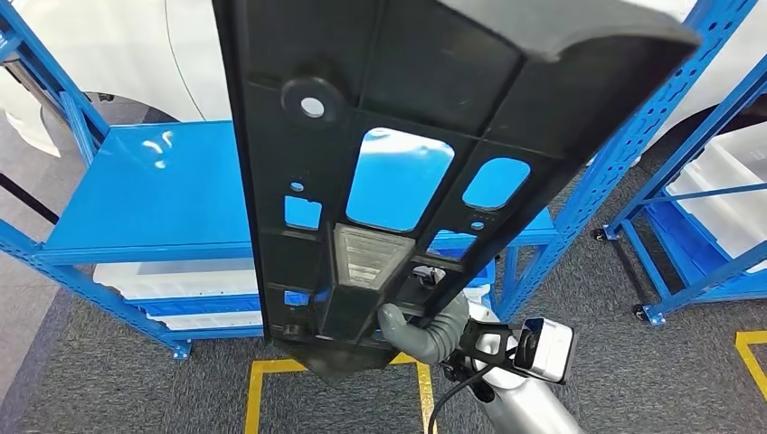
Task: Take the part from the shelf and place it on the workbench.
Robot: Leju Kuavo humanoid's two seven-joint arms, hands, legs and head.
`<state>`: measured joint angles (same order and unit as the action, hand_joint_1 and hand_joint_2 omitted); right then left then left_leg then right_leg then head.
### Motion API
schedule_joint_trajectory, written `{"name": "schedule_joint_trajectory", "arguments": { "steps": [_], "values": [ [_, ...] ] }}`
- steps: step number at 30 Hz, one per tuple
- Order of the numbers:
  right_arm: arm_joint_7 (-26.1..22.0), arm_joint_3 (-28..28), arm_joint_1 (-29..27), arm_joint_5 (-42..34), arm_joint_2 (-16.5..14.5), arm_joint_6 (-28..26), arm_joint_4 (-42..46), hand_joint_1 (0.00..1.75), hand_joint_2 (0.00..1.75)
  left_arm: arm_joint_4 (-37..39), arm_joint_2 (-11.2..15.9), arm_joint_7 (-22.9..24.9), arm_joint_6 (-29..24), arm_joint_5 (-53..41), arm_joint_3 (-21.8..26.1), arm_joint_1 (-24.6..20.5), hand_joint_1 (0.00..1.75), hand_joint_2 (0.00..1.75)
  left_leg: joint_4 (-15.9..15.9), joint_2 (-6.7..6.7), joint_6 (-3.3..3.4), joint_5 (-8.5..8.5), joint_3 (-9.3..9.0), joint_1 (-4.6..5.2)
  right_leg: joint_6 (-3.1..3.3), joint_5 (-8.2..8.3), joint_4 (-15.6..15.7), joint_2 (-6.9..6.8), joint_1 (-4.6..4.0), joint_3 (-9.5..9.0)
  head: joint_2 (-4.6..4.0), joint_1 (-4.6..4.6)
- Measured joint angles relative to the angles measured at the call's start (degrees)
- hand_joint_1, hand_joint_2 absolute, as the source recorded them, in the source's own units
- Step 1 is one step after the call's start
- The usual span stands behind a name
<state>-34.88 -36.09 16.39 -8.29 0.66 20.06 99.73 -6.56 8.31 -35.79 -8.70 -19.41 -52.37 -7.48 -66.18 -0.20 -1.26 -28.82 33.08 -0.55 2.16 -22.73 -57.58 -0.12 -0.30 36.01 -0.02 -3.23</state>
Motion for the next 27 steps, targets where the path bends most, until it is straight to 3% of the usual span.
{"name": "schedule_joint_trajectory", "arguments": {
  "steps": [2, 3, 5, 6, 7, 8, 10, 11, 12, 13, 14, 15, 17, 18, 20, 21, 22, 23, 25, 26, 27],
  "values": [
    [-0.2, 0.0, -0.8, 0.2, 0.0, 0.3, -0.1, 1.75, 1.75, 0.0, 0.0, 0.2, -0.1, 0.0, -0.2, -0.2, 0.0, 1.75, 7.6, 0.06, 0.76, -0.14, -5.23, 0.33, -0.47, 1.0, -0.1, -0.07, -0.12, 0.73, 0.0, 0.02],
    [-0.4, 0.0, -1.1, 0.5, 0.0, 0.2, -0.2, 1.75, 1.75, 0.0, 0.0, 0.3, -0.1, 0.0, -0.2, -0.2, 0.0, 1.75, 9.4, 0.08, 1.08, -0.56, -6.29, 0.59, -0.79, 1.5, -0.1, -0.12, -0.06, 0.83, 0.0, 0.02],
    [-1.1, 0.0, -1.6, 1.4, 0.1, -0.5, -0.2, 1.75, 1.75, 0.0, -0.2, 0.4, -0.2, 0.0, -0.5, -0.3, 0.0, 1.75, 10.2, -0.01, 1.76, 0.29, -5.91, 0.72, -1.49, 2.44, 0.2, -0.13, 0.1, 1.0, 0.0, 0.02],
    [-1.4, 0.0, -1.9, 1.7, 0.1, -0.8, -0.2, 1.75, 1.75, 0.0, -0.2, 0.5, -0.2, 0.0, -0.7, -0.3, 0.0, 1.75, 10.5, -0.13, 2.17, 0.91, -5.51, 0.65, -1.86, 1.96, -0.2, -0.05, 0.18, 1.39, 0.0, 0.02],
    [-1.5, 0.1, -2.2, 1.9, 0.2, -1.0, -0.2, 1.75, 1.75, 0.0, -0.3, 0.6, -0.2, 0.0, -0.9, -0.3, 0.0, 1.75, 10.7, -0.28, 2.58, 1.72, -4.86, 0.51, -2.19, 0.35, -1.3, 0.03, 0.22, 1.99, 0.0, 0.02],
    [-1.5, 0.1, -2.6, 2.1, 0.3, -1.1, -0.3, 1.75, 1.75, 0.0, -0.4, 0.6, -0.2, 0.0, -1.1, -0.4, 0.0, 1.75, 10.9, -0.41, 2.88, 2.57, -4.04, 0.38, -2.5, -2.35, -3.6, 0.09, 0.31, 2.85, 0.0, 0.02],
    [-1.5, 0.1, -3.2, 2.2, 0.5, -1.0, -0.3, 1.75, 1.75, 0.0, -0.4, 0.7, -0.2, 0.0, -1.4, -0.4, 0.0, 1.75, 10.8, -0.48, 3.12, 4.12, -2.05, 0.48, -2.99, -8.46, -11.0, 0.12, 0.53, 4.68, 0.0, 0.02],
    [-1.5, 0.1, -3.5, 2.2, 0.7, -0.9, -0.3, 1.75, 1.75, 0.0, -0.5, 0.7, -0.2, 0.0, -1.5, -0.4, 0.0, 1.75, 10.7, -0.49, 3.08, 4.87, -0.99, 0.5, -3.17, -9.95, -14.6, 0.12, 0.61, 5.15, 0.0, 0.02],
    [-1.6, 0.1, -3.8, 2.2, 0.8, -0.8, -0.3, 1.75, 1.75, 0.0, -0.5, 0.7, -0.2, 0.0, -1.6, -0.4, 0.0, 1.75, 10.6, -0.5, 3.0, 5.6, 0.05, 0.51, -3.27, -9.92, -16.8, 0.11, 0.65, 4.9, 0.0, 0.02],
    [-1.6, 0.1, -3.9, 2.2, 0.9, -0.7, -0.3, 1.75, 1.75, 0.0, -0.5, 0.7, -0.2, 0.0, -1.6, -0.4, 0.0, 1.75, 10.4, -0.52, 2.89, 6.25, 1.06, 0.51, -3.32, -8.73, -17.1, 0.11, 0.68, 3.77, 0.0, 0.02],
    [-1.6, 0.1, -4.0, 2.1, 1.0, -0.5, -0.3, 1.75, 1.75, 0.0, -0.6, 0.7, -0.2, 0.0, -1.7, -0.4, 0.0, 1.75, 10.2, -0.53, 2.75, 6.86, 2.03, 0.5, -3.29, -7.05, -15.1, 0.11, 0.7, 1.44, 0.0, 0.02],
    [-1.6, 0.1, -4.0, 2.1, 1.0, -0.4, -0.3, 1.75, 1.75, 0.0, -0.6, 0.7, -0.2, 0.0, -1.8, -0.4, 0.0, 1.75, 9.9, -0.53, 2.58, 7.42, 2.86, 0.49, -3.15, -6.15, -11.3, 0.11, 0.7, -1.84, 0.0, 0.02],
    [-1.7, 0.1, -4.0, 2.1, 1.0, 0.1, -0.3, 1.75, 1.75, 0.0, -0.6, 0.7, -0.3, 0.0, -2.0, -0.4, 0.0, 1.75, 9.3, -0.47, 2.1, 8.4, 4.0, 0.62, -2.53, -6.96, -2.6, 0.15, 0.49, -8.06, 0.0, 0.02],
    [-1.8, 0.1, -4.0, 2.0, 1.0, 0.3, -0.3, 1.75, 1.75, 0.0, -0.6, 0.7, -0.3, 0.0, -2.1, -0.4, 0.0, 1.75, 9.2, -0.44, 1.81, 8.89, 4.22, 0.65, -2.15, -7.8, 0.0, 0.19, 0.36, -9.62, 0.0, 0.02],
    [-1.9, 0.1, -4.0, 1.9, 1.1, 0.7, -0.3, 1.75, 1.75, 0.0, -0.6, 0.8, -0.3, 0.0, -2.2, -0.3, 0.0, 1.75, 9.4, -0.39, 1.16, 9.99, 4.37, 0.63, -1.28, -7.51, 0.9, 0.19, 0.25, -9.58, 0.0, 0.02],
    [-1.9, 0.1, -4.0, 1.8, 1.1, 0.8, -0.3, 1.75, 1.75, 0.0, -0.6, 0.8, -0.3, 0.0, -2.2, -0.3, 0.0, 1.75, 9.2, -0.33, 0.83, 9.78, 4.67, 0.54, -0.83, -6.87, 1.1, 0.11, 0.33, -9.12, 0.0, 0.01],
    [-1.9, 0.1, -4.0, 1.8, 1.1, 0.9, -0.3, 1.75, 1.75, 0.0, -0.6, 0.8, -0.3, 0.0, -2.3, -0.2, 0.0, 1.75, 8.3, -0.27, 0.51, 8.41, 5.18, 0.46, -0.36, -6.09, 1.2, 0.02, 0.42, -8.46, 0.0, 0.02],
    [-1.9, 0.1, -4.0, 1.8, 1.1, 1.0, -0.3, 1.75, 1.75, 0.0, -0.6, 0.8, -0.3, 0.0, -2.4, -0.1, 0.0, 1.75, 6.2, -0.21, 0.18, 5.98, 5.96, 0.36, 0.01, -5.21, 1.3, -0.06, 0.53, -7.65, 0.0, 0.01],
    [-2.0, 0.1, -4.0, 1.7, 1.1, 1.2, -0.3, 1.75, 1.75, 0.0, -0.6, 0.8, -0.3, 0.0, -2.5, -0.1, 0.0, 1.75, -1.0, -0.17, -0.41, -0.24, 7.85, 0.12, 0.34, -3.65, 1.2, -0.08, 0.45, -5.75, 0.0, 0.01],
    [-2.0, 0.1, -4.0, 1.7, 1.2, 1.3, -0.3, 1.75, 1.75, 0.0, -0.6, 0.8, -0.3, 0.0, -2.5, -0.2, 0.0, 1.75, -4.7, -0.17, -0.65, -1.93, 8.42, 0.03, 0.32, -2.87, 1.1, -0.07, 0.41, -4.68, 0.0, 0.01],
    [-2.0, 0.1, -4.0, 1.7, 1.2, 1.3, -0.3, 1.75, 1.75, 0.0, -0.6, 0.8, -0.3, 0.0, -2.6, -0.2, 0.0, 1.75, -7.4, -0.17, -0.8, -2.29, 8.4, -0.04, 0.26, -2.16, 0.9, -0.08, 0.37, -3.62, 0.0, 0.01]
  ]
}}
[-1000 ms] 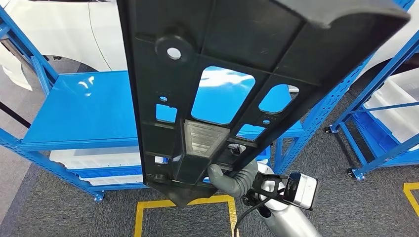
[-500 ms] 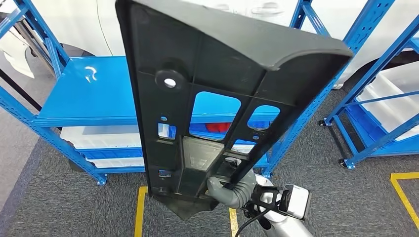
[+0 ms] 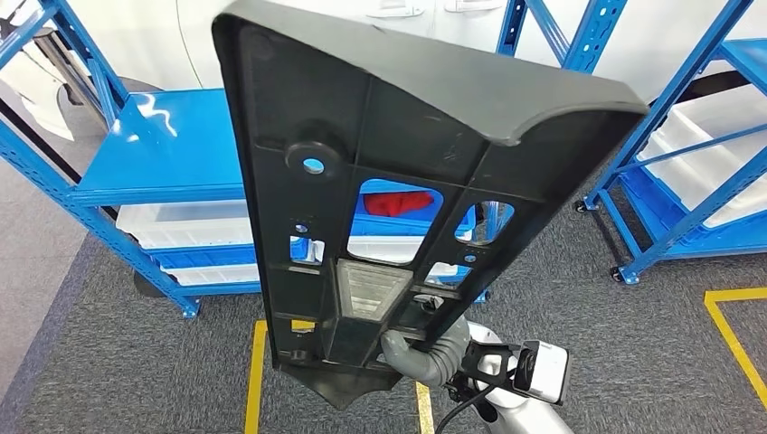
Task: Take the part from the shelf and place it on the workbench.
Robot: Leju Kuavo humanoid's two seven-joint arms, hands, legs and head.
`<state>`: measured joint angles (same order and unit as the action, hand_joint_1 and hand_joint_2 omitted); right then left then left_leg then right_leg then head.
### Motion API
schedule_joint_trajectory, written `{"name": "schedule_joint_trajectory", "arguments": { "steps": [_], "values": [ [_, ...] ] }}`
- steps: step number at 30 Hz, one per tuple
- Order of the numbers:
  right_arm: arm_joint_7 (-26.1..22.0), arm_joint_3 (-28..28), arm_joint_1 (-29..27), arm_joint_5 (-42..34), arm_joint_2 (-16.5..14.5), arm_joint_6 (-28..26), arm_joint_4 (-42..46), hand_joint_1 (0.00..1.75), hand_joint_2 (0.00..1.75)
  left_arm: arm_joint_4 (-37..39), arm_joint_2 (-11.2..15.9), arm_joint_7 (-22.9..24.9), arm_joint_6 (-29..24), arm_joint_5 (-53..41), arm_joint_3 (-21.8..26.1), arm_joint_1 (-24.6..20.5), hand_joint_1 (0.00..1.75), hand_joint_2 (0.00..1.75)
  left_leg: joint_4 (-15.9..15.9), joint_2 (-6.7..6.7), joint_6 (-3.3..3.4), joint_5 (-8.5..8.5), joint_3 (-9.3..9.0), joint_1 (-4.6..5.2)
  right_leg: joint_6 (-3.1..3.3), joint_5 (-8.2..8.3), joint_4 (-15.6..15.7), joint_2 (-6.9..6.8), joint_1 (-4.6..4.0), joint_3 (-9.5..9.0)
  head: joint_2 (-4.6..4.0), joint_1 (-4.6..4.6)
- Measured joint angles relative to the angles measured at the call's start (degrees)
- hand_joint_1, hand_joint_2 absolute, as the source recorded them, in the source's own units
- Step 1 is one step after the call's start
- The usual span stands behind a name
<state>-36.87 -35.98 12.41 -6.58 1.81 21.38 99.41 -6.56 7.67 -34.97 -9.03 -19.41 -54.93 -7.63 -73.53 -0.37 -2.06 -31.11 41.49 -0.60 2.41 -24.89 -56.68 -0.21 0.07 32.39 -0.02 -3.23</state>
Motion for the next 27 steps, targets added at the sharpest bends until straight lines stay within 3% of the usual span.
{"name": "schedule_joint_trajectory", "arguments": {
  "steps": [1, 2, 3, 5, 6, 7, 9, 10, 12, 14, 15, 16, 17, 18, 20, 21, 25, 27],
  "values": [
    [0.0, 0.0, 0.0, 0.0, 0.0, 0.0, 0.0, 1.75, 1.75, 0.0, 0.0, 0.0, 0.0, 0.0, 0.0, 0.0, 0.0, 1.75, -0.8, 0.0, -0.06, 0.88, -0.94, -0.06, -0.11, 0.66, -0.2, -0.01, -0.01, 1.09, 0.0, 0.0],
    [0.0, 0.0, 0.0, 0.0, 0.0, 0.1, 0.0, 1.75, 1.75, 0.0, 0.0, 0.0, 0.0, 0.0, 0.0, 0.0, 0.0, 1.75, 0.7, 0.0, 0.0, 2.38, -3.02, -0.11, -0.25, 1.31, -0.5, -0.01, -0.02, 2.17, 0.0, -0.01],
    [0.0, 0.0, 0.0, 0.0, 0.0, 0.1, 0.0, 1.75, 1.75, 0.0, 0.0, 0.0, 0.0, 0.0, -0.1, -0.1, 0.0, 1.75, 4.1, 0.03, 0.16, 3.38, -6.08, -0.13, -0.41, 1.87, -0.8, -0.02, -0.01, 3.04, 0.0, -0.01],
    [0.0, 0.0, 0.0, -0.2, 0.0, 0.2, 0.1, 1.75, 1.75, 0.0, 0.0, 0.0, -0.1, 0.0, -0.1, -0.3, 0.0, 1.75, 12.7, 0.13, 0.78, 2.74, -12.57, 0.1, -0.93, 2.93, -1.2, -0.01, -0.14, 4.26, 0.0, 0.0],
    [0.0, 0.0, 0.0, -0.3, 0.0, 0.3, 0.1, 1.75, 1.75, 0.0, 0.0, 0.0, -0.2, 0.0, -0.2, -0.4, 0.0, 1.75, 15.6, 0.21, 1.17, 1.97, -14.35, 0.29, -1.25, 3.44, -1.3, -0.04, -0.12, 4.47, 0.0, 0.01],
    [-0.1, 0.0, 0.0, -0.4, 0.0, 0.4, 0.1, 1.75, 1.75, 0.0, 0.0, 0.0, -0.2, 0.0, -0.2, -0.4, 0.0, 1.75, 17.1, 0.27, 1.59, 1.46, -14.98, 0.53, -1.63, 3.89, -1.1, -0.08, -0.07, 4.58, 0.0, 0.01],
    [-0.6, 0.0, -0.1, -0.6, 0.1, 0.9, 0.2, 1.75, 1.75, 0.0, 0.1, -0.1, -0.4, 0.0, -0.3, -0.4, 0.0, 1.75, 17.6, 0.22, 2.49, 2.23, -14.31, 0.58, -2.42, 4.33, -1.0, -0.07, 0.15, 4.8, 0.0, 0.02],
    [-0.9, 0.0, -0.1, -0.7, 0.2, 1.1, 0.2, 1.75, 1.75, 0.0, 0.1, 0.0, -0.4, 0.0, -0.3, -0.5, 0.0, 1.75, 17.7, 0.12, 2.97, 2.76, -13.86, 0.5, -2.78, 3.31, -1.7, -0.01, 0.23, 5.2, 0.0, 0.02],
    [-1.6, 0.0, -0.2, -0.6, 0.4, 1.3, 0.2, 1.75, 1.75, 0.0, 0.1, 0.0, -0.4, 0.0, -0.4, -0.4, 0.0, 1.75, 17.9, -0.11, 3.61, 4.11, -12.66, 0.37, -3.35, -1.67, -6.2, 0.08, 0.42, 6.79, 0.0, 0.02],
    [-2.0, 0.1, -0.4, -0.6, 0.6, 1.2, 0.2, 1.75, 1.75, 0.0, 0.1, 0.1, -0.4, 0.0, -0.5, -0.4, 0.0, 1.75, 17.8, -0.18, 3.76, 5.34, -11.18, 0.46, -3.73, -6.68, -13.6, 0.08, 0.52, 8.8, 0.0, 0.02],
    [-2.0, 0.1, -0.5, -0.5, 0.7, 1.2, 0.2, 1.75, 1.75, 0.0, 0.1, 0.1, -0.3, 0.0, -0.5, -0.3, 0.0, 1.75, 17.8, -0.2, 3.73, 5.91, -10.44, 0.52, -3.83, -7.4, -16.4, 0.08, 0.56, 9.21, 0.0, 0.02],
    [-2.0, 0.1, -0.7, -0.5, 0.8, 1.1, 0.2, 1.75, 1.75, 0.0, 0.1, 0.1, -0.3, 0.0, -0.5, -0.2, 0.0, 1.75, 17.7, -0.2, 3.66, 6.42, -9.76, 0.55, -3.84, -6.86, -17.4, 0.08, 0.58, 8.68, 0.0, 0.02],
    [-2.0, 0.1, -0.8, -0.4, 0.9, 1.0, 0.2, 1.75, 1.75, 0.0, 0.1, 0.1, -0.3, 0.0, -0.6, -0.2, 0.0, 1.75, 17.6, -0.21, 3.56, 6.85, -9.18, 0.57, -3.75, -5.55, -15.9, 0.08, 0.58, 6.83, 0.0, 0.02],
    [-2.1, 0.1, -0.8, -0.4, 0.9, 1.0, 0.2, 1.75, 1.75, 0.0, 0.1, 0.1, -0.3, 0.0, -0.7, -0.1, 0.0, 1.75, 17.4, -0.2, 3.44, 7.17, -8.73, 0.58, -3.53, -4.18, -12.3, 0.08, 0.55, 3.9, 0.0, 0.02],
    [-2.1, 0.1, -0.9, -0.4, 1.0, 1.0, 0.3, 1.75, 1.75, 0.0, 0.0, 0.2, -0.3, 0.0, -0.8, -0.1, 0.0, 1.75, 17.1, -0.2, 3.04, 7.65, -8.17, 0.64, -2.87, -3.29, -3.8, 0.06, 0.27, -2.05, 0.0, 0.02],
    [-2.1, 0.2, -0.9, -0.4, 1.0, 1.0, 0.3, 1.75, 1.75, 0.0, 0.0, 0.2, -0.3, 0.0, -0.9, -0.1, 0.0, 1.75, 17.0, -0.21, 2.77, 7.86, -8.05, 0.64, -2.54, -3.44, -1.2, 0.06, 0.09, -3.63, 0.0, 0.02],
    [-2.1, 0.2, -1.0, -0.4, 1.1, 1.0, 0.3, 1.75, 1.75, 0.0, 0.0, 0.2, -0.2, 0.0, -1.0, -0.1, 0.0, 1.75, 16.5, -0.14, 1.51, 7.94, -7.54, 0.52, -1.28, -2.79, 0.6, -0.04, 0.14, -3.86, 0.0, 0.03],
    [-2.1, 0.2, -1.0, -0.4, 1.1, 1.0, 0.3, 1.75, 1.75, 0.0, 0.1, 0.2, -0.2, 0.0, -1.0, -0.1, 0.0, 1.75, 12.0, 0.0, 1.0, 4.74, -5.6, 0.36, -0.68, -2.08, 1.0, -0.18, 0.44, -3.53, 0.0, 0.02]
  ]
}}
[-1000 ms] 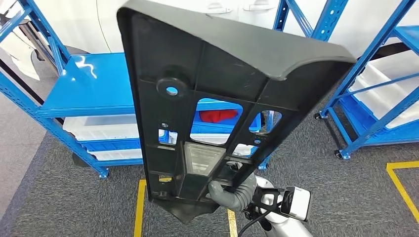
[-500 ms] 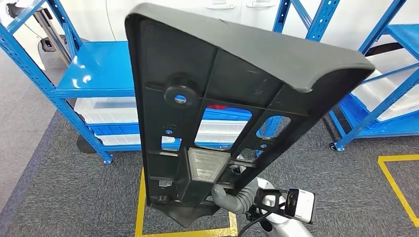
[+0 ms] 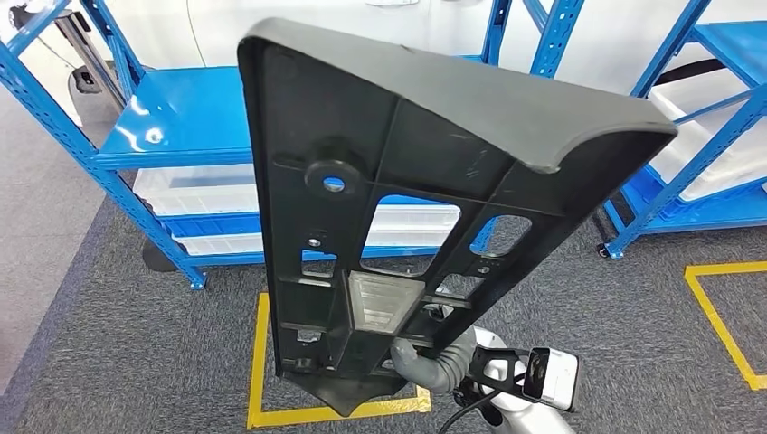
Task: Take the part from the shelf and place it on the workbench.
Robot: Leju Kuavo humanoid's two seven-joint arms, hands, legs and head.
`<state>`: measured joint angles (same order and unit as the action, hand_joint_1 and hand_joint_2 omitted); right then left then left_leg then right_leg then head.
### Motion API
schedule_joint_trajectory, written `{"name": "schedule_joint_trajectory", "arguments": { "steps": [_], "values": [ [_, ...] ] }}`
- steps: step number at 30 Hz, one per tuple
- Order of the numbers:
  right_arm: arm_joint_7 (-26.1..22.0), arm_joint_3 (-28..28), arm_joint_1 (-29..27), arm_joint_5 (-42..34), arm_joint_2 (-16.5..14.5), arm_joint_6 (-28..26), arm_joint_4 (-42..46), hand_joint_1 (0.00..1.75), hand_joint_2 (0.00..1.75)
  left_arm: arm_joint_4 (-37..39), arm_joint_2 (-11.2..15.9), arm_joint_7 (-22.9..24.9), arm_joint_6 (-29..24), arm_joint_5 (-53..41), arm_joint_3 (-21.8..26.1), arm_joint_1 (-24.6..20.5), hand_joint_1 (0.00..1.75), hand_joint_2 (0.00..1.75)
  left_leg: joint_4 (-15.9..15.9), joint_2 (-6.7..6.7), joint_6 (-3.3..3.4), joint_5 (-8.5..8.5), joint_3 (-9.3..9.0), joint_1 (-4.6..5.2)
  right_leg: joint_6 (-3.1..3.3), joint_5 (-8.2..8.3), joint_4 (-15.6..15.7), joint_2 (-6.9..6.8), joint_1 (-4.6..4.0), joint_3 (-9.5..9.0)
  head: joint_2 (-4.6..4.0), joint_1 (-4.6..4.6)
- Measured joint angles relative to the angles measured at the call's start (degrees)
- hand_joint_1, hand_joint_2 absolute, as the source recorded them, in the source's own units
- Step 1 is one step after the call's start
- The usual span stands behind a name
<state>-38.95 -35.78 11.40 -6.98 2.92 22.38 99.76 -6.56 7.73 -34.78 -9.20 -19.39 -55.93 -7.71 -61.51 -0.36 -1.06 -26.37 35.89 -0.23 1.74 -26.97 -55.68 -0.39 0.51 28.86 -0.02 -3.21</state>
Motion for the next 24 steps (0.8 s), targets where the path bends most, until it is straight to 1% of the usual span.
{"name": "schedule_joint_trajectory", "arguments": {
  "steps": [1, 2, 3, 4, 5, 6, 7, 8, 9, 10, 11, 12, 13, 14, 15, 16, 17, 18, 19, 20, 21, 22, 23, 24],
  "values": [
    [0.0, 0.0, -0.1, 0.0, 0.0, 0.0, 0.0, 1.75, 1.75, 0.0, 0.0, 0.0, 0.0, 0.0, 0.0, 0.0, 0.0, 1.75, -3.9, 0.04, -0.27, -2.3, 1.57, -0.08, 0.17, 0.21, 0.0, 0.0, -0.02, 0.3, 0.0, -0.01],
    [0.0, 0.0, -0.2, 0.1, 0.0, 0.0, 0.0, 1.75, 1.75, 0.0, 0.0, 0.0, 0.1, 0.0, 0.0, 0.1, 0.0, 1.75, -8.0, 0.05, -0.54, -4.24, 3.16, -0.21, 0.2, 0.37, -0.1, -0.02, -0.03, 0.62, 0.0, -0.01],
    [0.0, 0.0, -0.2, 0.3, 0.0, 0.0, 0.0, 1.75, 1.75, 0.0, 0.0, 0.1, 0.2, 0.0, -0.1, 0.2, 0.0, 1.75, -11.0, 0.04, -0.75, -5.34, 4.27, -0.33, 0.19, 0.48, -0.2, -0.11, -0.04, 0.88, 0.0, -0.01],
    [0.0, 0.0, -0.3, 0.6, 0.0, 0.0, 0.0, 1.75, 1.75, 0.0, 0.0, 0.1, 0.3, 0.0, -0.2, 0.3, 0.0, 1.75, -12.7, 0.04, -0.9, -5.69, 4.81, -0.42, 0.16, 0.54, -0.3, -0.21, -0.04, 1.07, 0.0, -0.01],
    [0.0, 0.0, -0.3, 1.0, 0.0, 0.0, 0.0, 1.75, 1.75, 0.0, 0.0, 0.1, 0.3, 0.0, -0.3, 0.3, 0.0, 1.75, -12.5, 0.02, -0.99, -5.06, 4.44, -0.52, 0.13, 0.55, -0.4, -0.35, -0.03, 1.21, 0.0, -0.01],
    [0.0, 0.0, -0.3, 1.6, 0.1, 0.0, 0.0, 1.75, 1.75, 0.0, 0.0, 0.1, 0.4, 0.0, -0.4, 0.3, 0.0, 1.75, -10.4, -0.06, -1.04, -3.71, 3.14, -0.61, 0.08, 0.52, -0.6, -0.56, -0.01, 1.27, 0.0, -0.01],
    [0.0, 0.0, -0.3, 2.2, 0.1, 0.0, 0.0, 1.75, 1.75, 0.0, 0.0, 0.2, 0.4, 0.0, -0.5, 0.3, 0.0, 1.75, -6.8, -0.39, -1.06, -1.97, 1.1, -0.69, -0.05, 0.42, -0.8, -0.76, 0.01, 1.29, 0.0, -0.01],
    [0.0, 0.0, -0.3, 3.0, 0.1, 0.0, 0.0, 1.75, 1.75, 0.0, 0.0, 0.2, 0.4, 0.0, -0.6, 0.2, 0.0, 1.75, -2.5, -1.2, -1.01, -0.55, -1.32, -0.66, -0.25, 0.28, -1.0, -1.04, -0.05, 1.31, 0.0, -0.01],
    [0.0, 0.0, -0.2, 3.6, 0.1, 0.0, 0.0, 1.75, 1.75, 0.0, 0.0, 0.3, 0.5, 0.0, -0.7, 0.1, 0.0, 1.75, 1.0, -1.91, -0.71, 0.51, -3.25, -0.48, -0.51, 0.14, -1.2, -1.34, -0.16, 1.35, 0.0, 0.0],
    [0.0, 0.0, -0.2, 4.2, 0.1, 0.0, 0.1, 1.75, 1.75, 0.0, 0.0, 0.4, 0.5, 0.0, -0.8, 0.0, 0.0, 1.75, 3.3, -2.49, -0.31, 0.94, -4.4, -0.27, -0.79, 0.02, -1.4, -1.7, -0.29, 1.37, 0.0, 0.0],
    [0.0, 0.0, -0.1, 4.7, 0.1, 0.0, 0.3, 1.75, 1.75, 0.0, 0.0, 0.5, 0.5, 0.0, -0.9, -0.1, 0.0, 1.75, 4.1, -2.65, 0.15, 0.82, -4.69, -0.02, -1.08, -0.03, -1.5, -2.1, -0.4, 1.42, 0.0, 0.01],
    [0.0, 0.0, 0.0, 5.1, 0.1, 0.1, 0.5, 1.75, 1.75, 0.0, 0.1, 0.7, 0.5, 0.0, -0.9, -0.1, 0.0, 1.75, 4.2, -2.22, 0.64, 0.94, -4.47, 0.11, -1.36, -0.04, -1.6, -2.52, -0.44, 1.45, 0.0, 0.01],
    [0.0, 0.0, 0.1, 5.5, 0.1, 0.1, 0.7, 1.75, 1.75, 0.0, 0.1, 0.9, 0.5, 0.0, -1.0, -0.1, 0.0, 1.75, 4.4, -1.77, 1.01, 1.01, -4.3, -0.02, -1.68, -0.15, -1.7, -2.9, -0.45, 1.48, 0.0, 0.01],
    [-0.1, 0.0, 0.2, 5.8, 0.1, 0.2, 0.8, 1.75, 1.75, 0.0, 0.2, 1.3, 0.5, 0.0, -1.0, -0.1, 0.0, 1.75, 4.5, -1.26, 1.39, 1.17, -4.2, -0.13, -2.01, -0.63, -2.1, -2.76, -0.38, 1.67, 0.0, 0.01],
    [-0.1, 0.0, 0.3, 6.0, 0.1, 0.3, 1.0, 1.75, 1.75, 0.0, 0.3, 1.7, 0.5, 0.0, -1.1, -0.1, 0.0, 1.75, 4.7, -0.84, 1.73, 1.37, -4.11, -0.26, -2.3, -1.61, -3.4, -2.3, -0.31, 2.2, 0.0, 0.01],
    [-0.1, 0.0, 0.4, 6.2, 0.1, 0.3, 1.0, 1.75, 1.75, 0.0, 0.3, 2.1, 0.5, 0.0, -1.3, -0.2, 0.0, 1.75, 4.9, -0.43, 2.04, 1.57, -4.0, -0.35, -2.55, -3.26, -5.9, -1.58, -0.21, 3.36, 0.0, 0.01],
    [0.0, 0.0, 0.4, 6.4, 0.1, 0.3, 1.1, 1.75, 1.75, 0.0, 0.5, 2.6, 0.6, 0.0, -1.4, -0.2, 0.0, 1.75, 4.9, 0.01, 2.25, 1.7, -3.81, -0.29, -2.71, -5.27, -9.7, -0.81, -0.12, 5.09, 0.0, 0.02],
    [0.0, 0.0, 0.4, 6.6, 0.2, 0.4, 1.1, 1.75, 1.75, 0.0, 0.6, 3.0, 0.6, 0.0, -1.6, -0.1, 0.0, 1.75, 4.8, 0.48, 2.38, 1.8, -3.59, -0.22, -2.8, -7.07, -13.8, -0.43, -0.1, 7.13, 0.0, 0.02],
    [0.0, 0.0, 0.4, 6.8, 0.2, 0.4, 1.1, 1.75, 1.75, 0.0, 0.7, 3.5, 0.7, 0.0, -1.8, -0.1, 0.0, 1.75, 4.8, 1.02, 2.46, 1.88, -3.44, -0.12, -2.82, -8.12, -17.2, -0.26, -0.09, 8.83, 0.0, 0.02],
    [0.0, -0.1, 0.4, 7.0, 0.2, 0.4, 1.1, 1.75, 1.75, 0.0, 0.8, 3.9, 0.9, 0.0, -2.0, 0.0, 0.0, 1.75, 4.8, 1.64, 2.49, 1.94, -3.36, -0.03, -2.75, -7.94, -18.6, -0.21, -0.1, 9.58, 0.0, 0.02],
    [-0.1, -0.1, 0.4, 7.1, 0.3, 0.4, 1.1, 1.75, 1.75, 0.0, 0.9, 4.2, 1.0, 0.0, -2.2, 0.1, 0.0, 1.75, 4.7, 2.27, 2.48, 1.97, -3.37, 0.06, -2.58, -6.63, -17.7, -0.12, -0.12, 9.22, 0.0, 0.02],
    [-0.1, -0.1, 0.4, 7.2, 0.3, 0.4, 1.1, 1.75, 1.75, 0.0, 1.0, 4.6, 1.2, 0.0, -2.3, 0.2, 0.0, 1.75, 4.7, 2.95, 2.45, 1.97, -3.46, 0.14, -2.28, -4.35, -14.4, 0.27, -0.17, 7.71, 0.0, 0.02],
    [-0.1, -0.1, 0.4, 7.3, 0.3, 0.4, 1.1, 1.75, 1.75, 0.0, 1.0, 5.0, 1.3, 0.0, -2.5, 0.2, 0.0, 1.75, 4.6, 3.59, 2.41, 1.97, -3.49, 0.16, -1.86, -2.12, -10.2, 1.4, -0.21, 5.82, 0.0, 0.02],
    [-0.1, -0.1, 0.4, 7.3, 0.3, 0.5, 1.1, 1.75, 1.75, 0.0, 1.1, 5.2, 1.4, 0.0, -2.7, 0.1, 0.0, 1.75, 4.5, 4.18, 2.26, 2.01, -3.37, 0.24, -1.45, -0.47, -6.4, 2.88, -0.18, 4.25, 0.0, 0.01]
  ]
}}
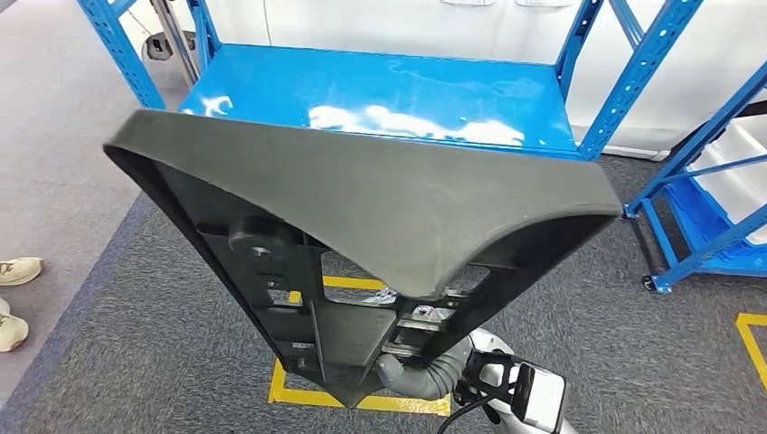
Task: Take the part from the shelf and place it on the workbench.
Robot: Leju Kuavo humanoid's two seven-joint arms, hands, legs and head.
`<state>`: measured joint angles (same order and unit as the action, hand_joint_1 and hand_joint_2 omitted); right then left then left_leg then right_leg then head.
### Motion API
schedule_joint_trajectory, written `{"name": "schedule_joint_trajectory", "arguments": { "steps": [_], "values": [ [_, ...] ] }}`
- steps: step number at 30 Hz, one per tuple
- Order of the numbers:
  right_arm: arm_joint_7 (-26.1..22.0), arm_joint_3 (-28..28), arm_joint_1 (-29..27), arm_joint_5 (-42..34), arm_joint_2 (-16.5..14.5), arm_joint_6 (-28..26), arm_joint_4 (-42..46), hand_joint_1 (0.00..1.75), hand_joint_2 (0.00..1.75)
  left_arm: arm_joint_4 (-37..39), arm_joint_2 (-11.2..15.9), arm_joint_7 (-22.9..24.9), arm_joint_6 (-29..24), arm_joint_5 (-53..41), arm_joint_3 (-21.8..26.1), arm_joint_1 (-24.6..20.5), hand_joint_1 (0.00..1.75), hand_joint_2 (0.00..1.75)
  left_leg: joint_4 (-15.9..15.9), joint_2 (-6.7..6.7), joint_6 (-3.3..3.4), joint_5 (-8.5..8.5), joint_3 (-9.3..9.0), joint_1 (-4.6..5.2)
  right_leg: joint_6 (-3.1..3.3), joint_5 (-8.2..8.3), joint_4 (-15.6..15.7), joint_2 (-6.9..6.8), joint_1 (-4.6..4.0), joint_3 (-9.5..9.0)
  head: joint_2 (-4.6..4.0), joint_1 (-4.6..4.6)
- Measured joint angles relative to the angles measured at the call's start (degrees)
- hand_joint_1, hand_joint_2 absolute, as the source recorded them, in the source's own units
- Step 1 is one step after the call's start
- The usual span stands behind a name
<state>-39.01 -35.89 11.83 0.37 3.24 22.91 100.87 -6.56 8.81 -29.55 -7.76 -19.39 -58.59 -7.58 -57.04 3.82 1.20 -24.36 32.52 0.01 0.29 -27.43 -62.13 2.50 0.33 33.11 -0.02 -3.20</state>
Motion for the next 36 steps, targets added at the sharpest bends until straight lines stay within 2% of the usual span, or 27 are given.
{"name": "schedule_joint_trajectory", "arguments": {
  "steps": [1, 2, 4, 5, 6, 8, 10, 11, 12, 13, 14, 16, 17, 19, 20, 21, 23, 25, 26, 27, 28, 29, 31, 32, 33, 35, 36],
  "values": [
    [0.0, 0.0, 0.0, 0.1, 0.0, 0.1, 0.0, 1.75, 1.75, 0.0, 0.1, 0.2, 0.1, 0.0, -0.1, -0.1, 0.0, 1.75, -0.1, 0.58, -0.25, 0.09, 0.29, -0.09, 0.3, 0.92, 2.7, 1.25, -0.03, -1.08, 0.0, 0.0],
    [0.0, 0.0, 0.0, 0.2, 0.0, 0.3, 0.1, 1.75, 1.75, 0.0, 0.2, 0.2, 0.1, 0.0, -0.2, -0.1, 0.0, 1.75, -0.1, 1.15, -0.62, 0.23, 0.67, -0.27, 0.49, 1.02, 3.9, 2.11, -0.06, -1.42, 0.0, 0.01],
    [0.0, -0.1, 0.1, 0.4, 0.1, 0.5, 0.2, 1.75, 1.75, 0.0, 0.4, 0.2, 0.1, 0.0, -0.4, 0.0, 0.0, 1.75, 0.0, 2.28, -1.5, 0.57, 1.2, -0.52, 0.63, 1.05, 4.6, 1.47, -0.01, -1.52, 0.0, 0.01],
    [0.0, -0.1, 0.1, 0.5, 0.0, 0.6, 0.2, 1.75, 1.75, 0.0, 0.5, 0.2, 0.1, 0.0, -0.5, 0.2, 0.0, 1.75, -0.1, 2.01, -1.83, 0.5, 1.37, -0.48, 0.73, 1.25, 5.1, 0.82, 0.13, -1.72, 0.0, 0.01],
    [0.0, -0.1, 0.1, 0.5, 0.0, 0.6, 0.3, 1.75, 1.75, 0.0, 0.6, 0.1, 0.1, 0.0, -0.6, 0.2, 0.0, 1.75, -1.0, 1.02, -2.1, -0.12, 1.82, -0.38, 0.87, 1.46, 5.6, 0.09, 0.29, -1.99, 0.0, 0.01],
    [0.0, -0.1, 0.1, 0.6, 0.0, 0.6, 0.3, 1.75, 1.75, 0.0, 0.8, 0.1, 0.1, 0.0, -0.7, 0.0, 0.0, 1.75, -6.3, -1.8, -2.61, -3.11, 4.37, -0.37, 1.07, 1.65, 6.1, -1.5, 0.36, -2.37, 0.0, 0.0],
    [0.0, -0.1, 0.0, 0.7, 0.0, 0.6, 0.3, 1.75, 1.75, 0.0, 0.9, 0.0, 0.1, 0.0, -0.8, 0.0, 0.0, 1.75, -13.8, -3.01, -3.17, -6.28, 8.05, -0.62, 1.17, 1.54, 6.0, -3.01, 0.28, -2.35, 0.0, -0.01],
    [0.0, -0.1, -0.1, 0.8, 0.0, 0.6, 0.3, 1.75, 1.75, 0.0, 1.0, -0.1, 0.0, 0.0, -0.9, 0.0, 0.0, 1.75, -15.9, -3.18, -3.37, -6.62, 9.02, -0.75, 1.14, 1.45, 6.0, -3.73, 0.28, -2.33, 0.0, 0.0],
    [0.0, -0.1, -0.1, 0.9, 0.0, 0.6, 0.3, 1.75, 1.75, 0.0, 1.0, -0.2, 0.0, -0.1, -1.0, 0.1, 0.0, 1.75, -15.6, -3.36, -3.52, -5.88, 8.85, -0.87, 1.07, 1.32, 5.8, -4.41, 0.29, -2.34, 0.0, 0.0],
    [0.0, -0.1, -0.1, 0.9, 0.0, 0.6, 0.3, 1.75, 1.75, 0.0, 1.0, -0.3, -0.2, -0.1, -1.1, 0.2, 0.0, 1.75, -13.0, -3.75, -3.59, -4.2, 7.41, -0.95, 0.96, 1.15, 5.7, -5.07, 0.31, -2.38, 0.0, 0.0],
    [0.0, -0.1, -0.1, 0.9, 0.0, 0.6, 0.3, 1.75, 1.75, 0.0, 1.1, -0.4, -0.6, -0.1, -1.1, 0.2, 0.0, 1.75, -8.7, -4.75, -3.56, -2.32, 5.12, -0.98, 0.76, 0.91, 5.5, -5.72, 0.28, -2.47, 0.0, 0.01],
    [0.0, -0.1, -0.1, 0.7, 0.0, 0.7, 0.3, 1.75, 1.75, 0.0, 1.2, -0.7, -1.3, -0.1, -1.1, 0.0, 0.0, 1.75, -1.9, -6.71, -2.86, -0.12, 1.51, -0.66, 0.23, 0.43, 5.0, -6.78, 0.01, -2.58, 0.0, 0.0],
    [0.0, -0.1, -0.1, 0.5, 0.0, 0.8, 0.4, 1.75, 1.75, 0.0, 1.2, -0.7, -1.5, -0.1, -1.1, 0.0, 0.0, 1.75, -0.6, -7.19, -2.4, 0.06, 0.86, -0.46, -0.04, 0.26, 4.9, -7.21, -0.13, -2.64, 0.0, 0.01],
    [0.0, -0.2, 0.0, 0.3, 0.0, 1.0, 0.4, 1.75, 1.75, 0.0, 1.3, -0.8, -1.8, -0.1, -1.1, 0.0, 0.0, 1.75, -0.5, -6.31, -1.55, 0.06, 1.05, -0.26, -0.55, 0.11, 4.9, -8.02, -0.22, -2.79, 0.0, 0.01],
    [0.0, -0.2, 0.2, 0.2, 0.0, 1.0, 0.4, 1.75, 1.75, 0.0, 1.3, -0.8, -1.8, -0.1, -1.1, 0.1, 0.0, 1.75, -0.4, -5.75, -1.23, 0.17, 1.08, -0.33, -0.87, -0.18, 4.7, -7.93, -0.11, -2.85, 0.0, 0.01],
    [0.0, -0.2, 0.4, 0.2, -0.1, 0.9, 0.3, 1.75, 1.75, 0.0, 1.4, -0.9, -1.7, -0.1, -1.1, 0.1, 0.0, 1.75, -0.2, -5.19, -0.88, 0.31, 1.09, -0.42, -1.18, -0.94, 3.9, -7.24, 0.03, -2.59, 0.0, 0.01],
    [0.0, -0.2, 0.9, 0.2, -0.2, 0.9, -0.1, 1.75, 1.75, 0.0, 1.5, -1.0, -1.5, -0.1, -1.1, -0.2, 0.0, 1.75, 0.0, -4.08, -0.3, 0.63, 1.19, -0.58, -1.6, -4.23, -1.2, -4.73, 0.31, -0.41, 0.0, 0.01],
    [0.0, -0.4, 1.6, 0.1, -0.3, 1.3, -1.0, 1.75, 1.75, 0.0, 1.7, -1.2, -1.1, 0.0, -1.1, -0.5, 0.0, 1.75, -0.1, -2.89, 0.01, 0.8, 1.47, -0.46, -1.62, -7.85, -9.2, -3.24, 0.34, 3.44, 0.0, 0.01],
    [0.0, -0.5, 1.9, 0.0, -0.4, 1.6, -1.5, 1.75, 1.75, 0.0, 1.7, -1.2, -1.0, 0.0, -1.1, -0.5, 0.0, 1.75, -0.1, -2.18, 0.07, 0.87, 1.55, -0.39, -1.57, -8.44, -11.9, -3.05, 0.34, 4.81, 0.0, 0.01],
    [0.0, -0.7, 2.4, -0.2, -0.7, 1.9, -2.1, 1.75, 1.75, 0.0, 1.7, -1.3, -0.9, 0.0, -1.1, -0.5, 0.0, 1.75, -0.1, -1.42, 0.06, 0.91, 1.58, -0.32, -1.44, -7.77, -12.3, -2.94, 0.34, 5.16, 0.0, 0.01],
    [0.0, -0.8, 2.9, -0.3, -1.1, 2.0, -2.6, 1.75, 1.75, 0.0, 1.7, -1.4, -0.9, 0.0, -1.1, -0.5, 0.0, 1.75, -0.2, -0.61, 0.03, 0.95, 1.55, -0.27, -1.23, -5.96, -10.4, -2.7, 0.34, 4.37, 0.0, 0.01],
    [0.0, -1.0, 3.5, -0.4, -1.4, 2.1, -3.1, 1.75, 1.75, 0.0, 1.7, -1.4, -0.8, 0.0, -1.1, -0.5, 0.0, 1.75, -0.2, 0.19, -0.02, 0.98, 1.49, -0.23, -0.93, -3.46, -6.5, -2.02, 0.34, 2.66, 0.0, 0.01],
    [0.0, -1.2, 4.6, -0.4, -2.1, 2.1, -3.9, 1.75, 1.75, 0.0, 1.7, -1.5, -0.8, 0.0, -1.1, -0.7, 0.0, 1.75, -0.5, 1.63, -0.31, 1.07, 1.66, -0.16, -0.36, -0.08, 1.1, 0.78, 0.44, -0.59, 0.0, 0.01],
    [0.0, -1.3, 5.0, -0.5, -2.3, 2.1, -4.3, 1.75, 1.75, 0.0, 1.7, -1.5, -0.8, 0.0, -1.1, -0.8, 0.0, 1.75, -0.6, 2.27, -0.6, 1.18, 1.93, -0.24, -0.23, 0.48, 3.1, 1.81, 0.43, -1.36, 0.0, 0.0],
    [0.0, -1.4, 5.3, -0.6, -2.5, 2.2, -4.7, 1.75, 1.75, 0.0, 1.7, -1.6, -0.7, 0.0, -1.1, -0.8, 0.0, 1.75, -0.6, 2.91, -1.01, 1.34, 2.25, -0.38, -0.19, 0.36, 3.7, 2.29, 0.39, -1.52, 0.0, 0.0],
    [0.0, -1.4, 6.0, -1.4, -3.1, 2.5, -5.3, 1.75, 1.75, 0.0, 1.8, -1.9, -0.4, 0.0, -1.1, -0.5, 0.0, 1.75, -0.5, 3.74, -1.81, 1.59, 2.74, -0.64, 0.05, 0.6, 4.3, 1.17, 0.38, -1.61, 0.0, 0.0],
    [0.0, -1.4, 6.5, -1.9, -3.6, 2.7, -5.6, 1.75, 1.75, 0.0, 1.8, -2.1, -0.2, 0.0, -1.1, -0.4, 0.0, 1.75, -0.9, 2.88, -2.12, 1.29, 3.03, -0.59, 0.33, 0.81, 4.7, 0.51, 0.48, -1.8, 0.0, -0.01]
  ]
}}
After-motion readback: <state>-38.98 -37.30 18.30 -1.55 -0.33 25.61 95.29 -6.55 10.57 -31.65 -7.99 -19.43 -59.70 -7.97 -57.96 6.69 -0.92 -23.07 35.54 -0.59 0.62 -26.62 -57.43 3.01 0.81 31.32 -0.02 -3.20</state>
